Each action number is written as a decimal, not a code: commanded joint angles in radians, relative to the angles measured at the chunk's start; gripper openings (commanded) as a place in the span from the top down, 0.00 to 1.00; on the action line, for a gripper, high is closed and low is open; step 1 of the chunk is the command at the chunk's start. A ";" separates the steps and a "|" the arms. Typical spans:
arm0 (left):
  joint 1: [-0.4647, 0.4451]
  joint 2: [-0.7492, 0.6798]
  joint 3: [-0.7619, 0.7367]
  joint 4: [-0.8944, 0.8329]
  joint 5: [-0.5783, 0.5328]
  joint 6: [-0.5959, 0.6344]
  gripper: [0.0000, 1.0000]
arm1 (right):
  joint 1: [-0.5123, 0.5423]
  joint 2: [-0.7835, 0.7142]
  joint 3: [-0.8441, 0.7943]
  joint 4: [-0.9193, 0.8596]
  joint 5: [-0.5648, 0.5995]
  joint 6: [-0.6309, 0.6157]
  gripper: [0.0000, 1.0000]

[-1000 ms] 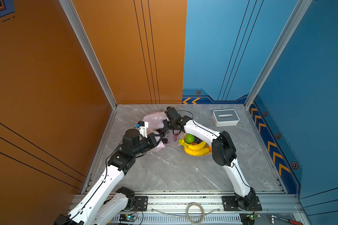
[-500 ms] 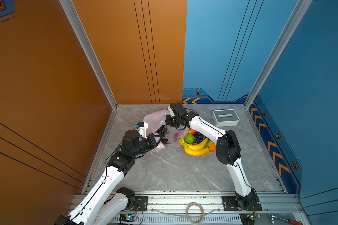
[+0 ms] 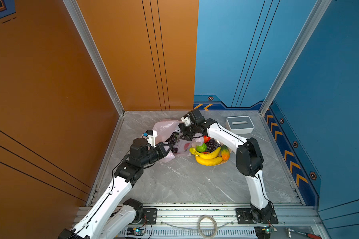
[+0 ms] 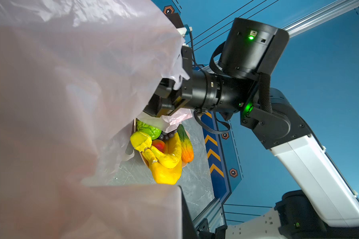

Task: Place the fruits into the plastic bag
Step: 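Withdraw the right gripper out of the bag toward the fruit plate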

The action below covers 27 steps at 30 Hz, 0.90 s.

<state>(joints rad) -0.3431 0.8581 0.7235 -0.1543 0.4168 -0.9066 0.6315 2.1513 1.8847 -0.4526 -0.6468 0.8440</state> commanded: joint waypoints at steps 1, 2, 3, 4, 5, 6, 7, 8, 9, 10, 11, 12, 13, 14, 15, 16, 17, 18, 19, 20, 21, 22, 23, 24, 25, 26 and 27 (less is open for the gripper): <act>0.014 -0.019 -0.011 -0.017 0.013 0.015 1.00 | -0.011 -0.067 -0.028 -0.045 -0.084 0.021 0.14; 0.016 -0.022 -0.014 -0.020 0.014 0.017 1.00 | -0.012 -0.071 -0.032 -0.063 -0.087 0.009 0.14; 0.019 -0.022 -0.015 -0.020 0.013 0.017 1.00 | -0.011 -0.072 -0.035 -0.087 -0.086 -0.002 0.14; 0.021 -0.024 -0.016 -0.021 0.013 0.017 1.00 | -0.012 -0.099 -0.038 -0.111 -0.085 -0.013 0.14; 0.022 -0.024 -0.018 -0.021 0.013 0.017 1.00 | -0.013 -0.109 -0.040 -0.136 -0.084 -0.027 0.14; 0.023 -0.026 -0.019 -0.020 0.013 0.018 1.00 | -0.014 -0.116 -0.044 -0.155 -0.083 -0.037 0.14; 0.024 -0.027 -0.019 -0.019 0.013 0.018 1.00 | -0.016 -0.125 -0.052 -0.174 -0.082 -0.048 0.14; 0.026 -0.027 -0.019 -0.019 0.013 0.018 1.00 | -0.017 -0.138 -0.062 -0.188 -0.077 -0.057 0.14; 0.027 -0.028 -0.018 -0.019 0.013 0.018 1.00 | -0.019 -0.150 -0.072 -0.198 -0.074 -0.063 0.14; 0.027 -0.028 -0.019 -0.019 0.015 0.018 1.00 | -0.023 -0.164 -0.082 -0.208 -0.073 -0.070 0.14; 0.029 -0.027 -0.019 -0.018 0.016 0.018 1.00 | -0.025 -0.180 -0.110 -0.215 -0.071 -0.076 0.14; 0.030 -0.028 -0.019 -0.017 0.015 0.018 1.00 | -0.028 -0.194 -0.126 -0.224 -0.070 -0.082 0.14; 0.031 -0.028 -0.018 -0.016 0.016 0.018 1.00 | -0.031 -0.211 -0.140 -0.234 -0.068 -0.090 0.14; 0.032 -0.027 -0.019 -0.015 0.016 0.018 1.00 | -0.033 -0.228 -0.149 -0.248 -0.065 -0.100 0.14; 0.032 -0.026 -0.019 -0.013 0.017 0.018 1.00 | -0.036 -0.243 -0.159 -0.266 -0.057 -0.112 0.14; 0.033 -0.025 -0.019 -0.011 0.018 0.018 1.00 | -0.038 -0.263 -0.164 -0.291 -0.041 -0.129 0.14; 0.034 -0.025 -0.019 -0.010 0.019 0.018 1.00 | -0.042 -0.280 -0.167 -0.313 -0.025 -0.146 0.14; 0.033 -0.024 -0.020 -0.008 0.020 0.017 1.00 | -0.047 -0.301 -0.171 -0.338 -0.009 -0.165 0.14; 0.033 -0.025 -0.021 -0.005 0.022 0.017 1.00 | -0.055 -0.322 -0.177 -0.361 0.008 -0.180 0.14; 0.033 -0.026 -0.022 -0.004 0.023 0.016 1.00 | -0.061 -0.343 -0.184 -0.375 0.018 -0.192 0.14; 0.033 -0.027 -0.024 -0.004 0.024 0.015 1.00 | -0.068 -0.366 -0.194 -0.387 0.028 -0.200 0.14; 0.034 -0.030 -0.024 -0.004 0.024 0.014 1.00 | -0.080 -0.393 -0.209 -0.394 0.037 -0.206 0.14; 0.035 -0.031 -0.023 -0.005 0.025 0.014 1.00 | -0.087 -0.417 -0.224 -0.393 0.040 -0.208 0.14; 0.036 -0.031 -0.025 -0.006 0.027 0.014 1.00 | -0.097 -0.442 -0.239 -0.397 0.044 -0.210 0.14; 0.037 -0.033 -0.025 -0.008 0.028 0.015 1.00 | -0.106 -0.468 -0.252 -0.402 0.048 -0.212 0.14; 0.038 -0.033 -0.024 -0.008 0.030 0.015 1.00 | -0.114 -0.488 -0.262 -0.407 0.049 -0.215 0.14; 0.039 -0.034 -0.024 -0.010 0.031 0.015 1.00 | -0.123 -0.511 -0.273 -0.413 0.051 -0.218 0.14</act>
<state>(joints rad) -0.3164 0.8391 0.7071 -0.1612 0.4229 -0.9062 0.5259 1.6981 1.6405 -0.8055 -0.6315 0.6674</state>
